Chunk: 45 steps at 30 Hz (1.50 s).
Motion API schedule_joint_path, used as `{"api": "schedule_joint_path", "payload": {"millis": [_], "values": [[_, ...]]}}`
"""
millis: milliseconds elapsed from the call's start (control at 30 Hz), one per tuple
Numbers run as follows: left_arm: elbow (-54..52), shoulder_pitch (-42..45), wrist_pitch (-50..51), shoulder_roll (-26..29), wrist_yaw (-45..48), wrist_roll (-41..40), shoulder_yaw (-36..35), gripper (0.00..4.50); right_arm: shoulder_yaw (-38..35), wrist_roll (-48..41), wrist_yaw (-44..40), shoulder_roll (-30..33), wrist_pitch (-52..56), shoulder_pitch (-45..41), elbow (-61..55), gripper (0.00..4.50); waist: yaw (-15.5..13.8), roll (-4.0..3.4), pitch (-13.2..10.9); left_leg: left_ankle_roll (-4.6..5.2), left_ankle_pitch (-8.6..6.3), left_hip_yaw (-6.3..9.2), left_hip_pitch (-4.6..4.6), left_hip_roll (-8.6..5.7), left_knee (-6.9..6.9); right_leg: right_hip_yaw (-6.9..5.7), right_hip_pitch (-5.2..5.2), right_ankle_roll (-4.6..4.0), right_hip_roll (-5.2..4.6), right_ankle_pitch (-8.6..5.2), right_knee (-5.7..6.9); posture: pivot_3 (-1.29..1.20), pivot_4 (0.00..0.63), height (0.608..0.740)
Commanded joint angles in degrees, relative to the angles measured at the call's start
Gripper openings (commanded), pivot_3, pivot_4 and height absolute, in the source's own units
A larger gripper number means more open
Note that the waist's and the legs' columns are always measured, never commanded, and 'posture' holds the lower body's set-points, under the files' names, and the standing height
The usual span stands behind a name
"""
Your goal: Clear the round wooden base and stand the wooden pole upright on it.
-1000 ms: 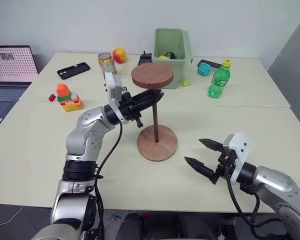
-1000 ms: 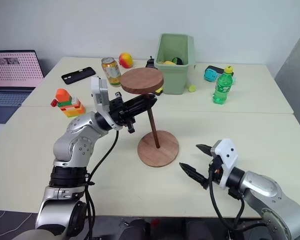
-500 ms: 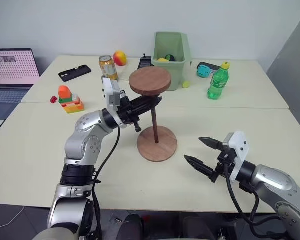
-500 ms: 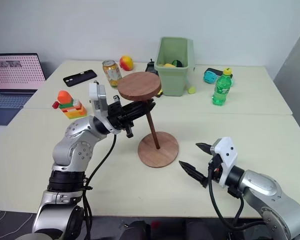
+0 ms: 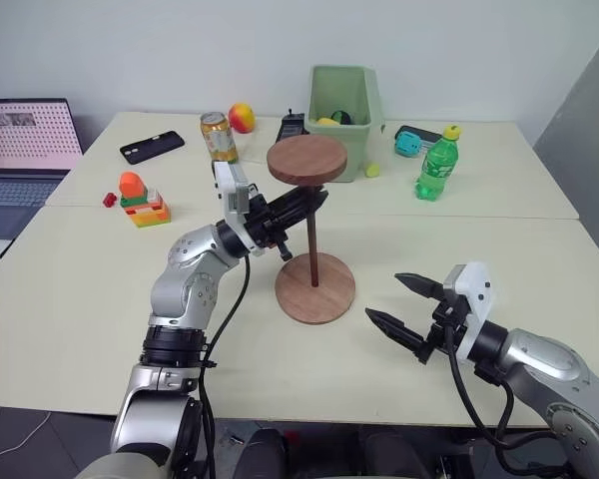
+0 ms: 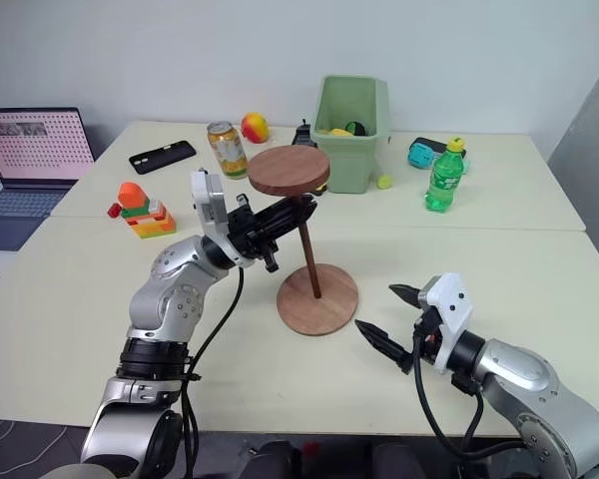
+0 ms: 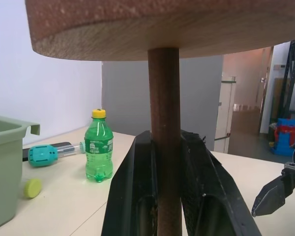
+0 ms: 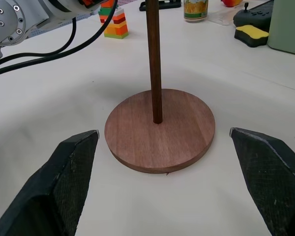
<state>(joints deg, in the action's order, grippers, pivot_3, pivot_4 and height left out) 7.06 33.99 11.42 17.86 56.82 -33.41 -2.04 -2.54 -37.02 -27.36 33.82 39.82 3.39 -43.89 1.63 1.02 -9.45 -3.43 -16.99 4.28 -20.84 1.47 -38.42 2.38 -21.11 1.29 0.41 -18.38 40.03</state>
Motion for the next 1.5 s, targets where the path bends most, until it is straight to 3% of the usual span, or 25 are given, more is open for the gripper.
{"api": "schedule_joint_path", "payload": {"millis": [33, 633, 800, 1067, 1233, 1300, 1333, 1400, 1500], "values": [[0.34, -4.28, 3.49, 3.83, 1.14, 3.56, 2.46, 0.26, -0.51, -0.07, 0.29, 0.11, -0.67, -0.54, -2.32, 4.50, 0.02, -0.01, 0.02, 0.00, 0.00, 0.00, 0.01, 0.00, 0.03, 0.00, 0.00, 0.00, 0.00, 0.00, -0.02, 0.00, 0.150, 0.740], [6.64, -7.42, 3.30, 9.48, -0.34, 8.39, 5.95, 0.26, -0.94, -1.31, 1.03, -0.36, 0.19, -0.94, -2.15, 4.50, 0.22, -0.58, 1.76, 0.00, 0.00, -0.10, 0.33, 0.08, 0.52, 0.11, 0.25, 0.26, 0.12, -0.17, -0.25, 0.00, 0.150, 0.740], [7.07, -7.40, 4.15, 10.08, -0.54, 7.75, 6.34, 0.26, -0.69, -1.52, 1.16, -0.39, 0.50, -1.37, -2.21, 4.50, 0.32, -0.51, 1.90, 0.00, -0.01, -0.17, 1.34, 0.15, 1.32, 0.16, 1.25, 0.08, 0.16, -0.31, -1.04, 0.00, 0.150, 0.740], [7.14, -7.27, 3.46, 9.46, -0.29, 8.41, 7.85, 0.26, -0.65, -2.20, 1.59, -0.32, 1.50, -2.72, -2.32, 4.50, 0.37, -0.56, 1.96, -0.02, 0.00, -0.19, 1.53, 0.21, 1.50, 0.18, 1.37, 0.03, 0.19, -0.35, -1.08, 0.00, 0.150, 0.740], [6.21, -6.55, 3.78, 9.80, 1.08, 6.81, 6.11, 1.45, -0.64, -2.32, 1.36, -0.27, 1.73, -3.02, -1.90, 4.50, 0.84, -1.06, 1.17, -0.02, -0.01, -0.24, 1.49, 0.19, 1.54, 0.31, 1.20, 0.02, 0.19, -0.36, -1.08, 0.00, 0.150, 0.740], [4.11, -6.52, 5.39, 10.52, 2.52, 5.78, 5.35, 1.80, -0.50, -2.22, 1.09, -0.27, 1.59, -2.97, -1.67, 4.50, 0.69, -0.37, 0.66, -0.09, 0.05, -0.17, 0.87, 0.21, 1.48, 0.18, 0.46, 0.02, 0.22, -0.34, -0.92, 0.00, 0.150, 0.740], [3.21, -6.60, 6.03, 10.73, 3.10, 5.49, 5.18, 1.97, -0.52, -2.22, 0.95, -0.25, 1.51, -2.91, -1.58, 4.50, 0.33, 0.00, 0.46, -0.41, 0.25, -0.01, 0.11, 0.30, 1.39, 0.04, -0.26, -0.06, 0.31, -0.23, -0.81, 0.00, 0.150, 0.740], [0.89, -6.58, 7.66, 11.56, 4.24, 4.93, 4.96, 2.43, -0.12, -2.01, 0.58, -0.34, 1.28, -3.22, -1.00, 4.50, 0.02, 0.02, 0.46, -0.86, 0.49, 0.19, -0.92, 0.31, 1.24, -0.18, -1.10, -0.36, 0.29, 0.08, -0.82, 0.00, 0.150, 0.740], [-1.54, -6.51, 8.84, 12.33, 5.20, 4.81, 4.96, 2.99, 0.47, -1.60, 0.10, -0.48, 0.90, -3.82, -0.03, 4.50, -0.18, 0.00, 0.42, -0.78, 0.45, 0.10, -1.20, 0.20, 1.39, -0.19, -1.23, -0.31, 0.01, 0.05, -1.12, 0.00, 0.150, 0.740]]}}
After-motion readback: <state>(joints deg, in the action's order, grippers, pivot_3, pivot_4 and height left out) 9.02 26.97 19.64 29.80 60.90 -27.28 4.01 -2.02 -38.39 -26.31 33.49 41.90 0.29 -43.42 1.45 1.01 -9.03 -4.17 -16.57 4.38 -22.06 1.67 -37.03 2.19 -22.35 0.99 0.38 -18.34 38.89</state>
